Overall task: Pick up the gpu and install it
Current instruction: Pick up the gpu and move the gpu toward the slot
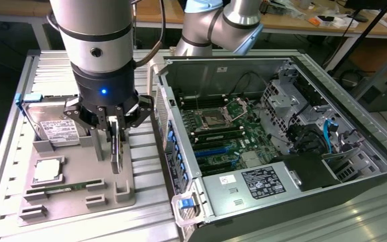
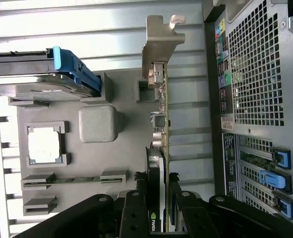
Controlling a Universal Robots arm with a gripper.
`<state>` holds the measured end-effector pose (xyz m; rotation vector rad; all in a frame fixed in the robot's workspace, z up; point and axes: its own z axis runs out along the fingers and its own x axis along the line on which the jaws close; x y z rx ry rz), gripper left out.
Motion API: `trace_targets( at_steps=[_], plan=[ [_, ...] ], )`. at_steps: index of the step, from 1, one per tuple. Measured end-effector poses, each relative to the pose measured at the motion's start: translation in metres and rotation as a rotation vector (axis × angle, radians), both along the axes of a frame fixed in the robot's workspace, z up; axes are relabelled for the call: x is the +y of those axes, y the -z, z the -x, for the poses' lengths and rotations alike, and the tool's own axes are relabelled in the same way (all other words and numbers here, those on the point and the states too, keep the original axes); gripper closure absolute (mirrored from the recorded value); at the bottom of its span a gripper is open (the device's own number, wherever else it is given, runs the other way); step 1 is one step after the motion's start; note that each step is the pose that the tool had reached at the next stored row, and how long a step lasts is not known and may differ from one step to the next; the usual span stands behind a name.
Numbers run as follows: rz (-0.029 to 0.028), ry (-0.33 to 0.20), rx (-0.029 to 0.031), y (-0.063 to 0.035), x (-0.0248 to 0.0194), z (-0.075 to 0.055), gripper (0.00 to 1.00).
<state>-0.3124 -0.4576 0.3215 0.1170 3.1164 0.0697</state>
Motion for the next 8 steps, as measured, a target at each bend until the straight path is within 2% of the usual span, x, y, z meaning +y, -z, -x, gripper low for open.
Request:
trace_targets(
  at_steps=[8],
  plan=[
    [0.0009,0.000,0.0009,-0.0083,0.0000,0.0000,0.73]
  ],
)
